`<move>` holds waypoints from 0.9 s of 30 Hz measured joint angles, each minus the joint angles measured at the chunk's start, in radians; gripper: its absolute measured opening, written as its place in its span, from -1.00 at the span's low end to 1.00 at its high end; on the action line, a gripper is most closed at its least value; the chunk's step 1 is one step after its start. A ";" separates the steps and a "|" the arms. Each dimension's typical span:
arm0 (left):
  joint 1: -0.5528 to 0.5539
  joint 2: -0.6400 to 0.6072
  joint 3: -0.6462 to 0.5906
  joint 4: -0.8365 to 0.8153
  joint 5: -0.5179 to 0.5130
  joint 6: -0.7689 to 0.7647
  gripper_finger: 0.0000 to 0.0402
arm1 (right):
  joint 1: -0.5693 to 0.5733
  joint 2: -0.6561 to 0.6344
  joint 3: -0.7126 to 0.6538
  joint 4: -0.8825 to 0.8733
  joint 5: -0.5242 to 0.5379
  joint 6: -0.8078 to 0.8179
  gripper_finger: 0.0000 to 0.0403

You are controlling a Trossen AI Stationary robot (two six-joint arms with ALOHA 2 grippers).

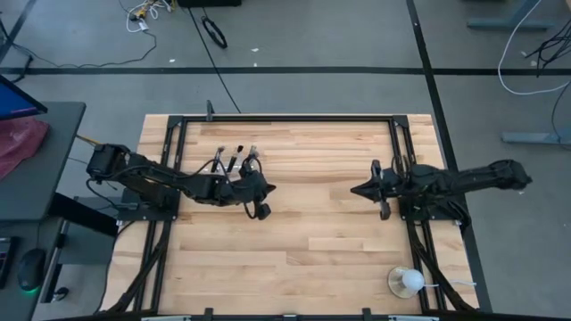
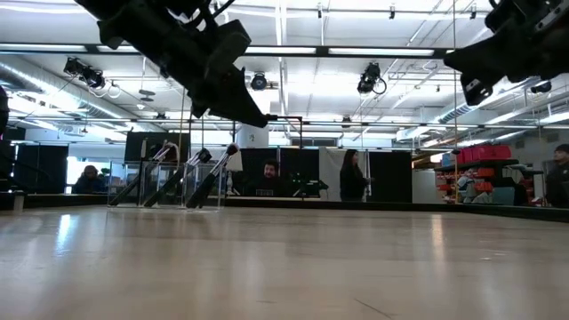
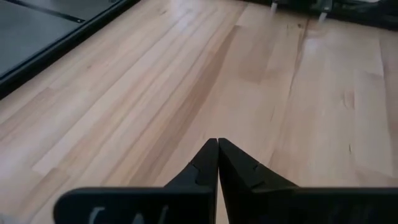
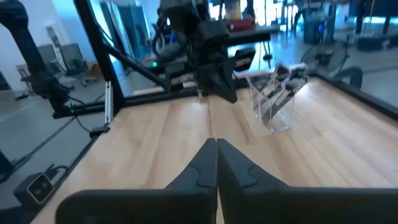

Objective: Put items in baskets/containers
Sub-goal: Return to Home Position

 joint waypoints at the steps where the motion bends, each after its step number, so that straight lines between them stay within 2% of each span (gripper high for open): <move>1: 0.000 0.000 0.000 -0.004 0.000 0.000 -0.91 | -0.004 -0.027 -0.014 0.004 -0.001 -0.006 -0.99; 9: 0.000 0.000 0.000 -0.002 0.000 0.000 -0.91 | -0.026 -0.213 -0.134 0.009 -0.005 -0.005 -0.99; 16: 0.000 0.000 0.000 -0.003 0.003 0.000 -0.91 | -0.058 -0.329 -0.140 -0.153 -0.040 0.009 -0.99; 19: 0.000 0.000 0.000 -0.003 0.003 0.000 -0.91 | -0.060 -0.353 -0.140 -0.164 -0.071 0.018 -0.99; 23: 0.000 0.000 0.000 -0.002 0.001 0.000 -0.91 | -0.060 -0.363 -0.179 -0.065 -0.073 0.022 -0.99; 27: 0.000 0.000 0.000 -0.002 0.000 -0.001 -0.91 | -0.060 -0.349 -0.179 -0.069 -0.064 0.024 -0.99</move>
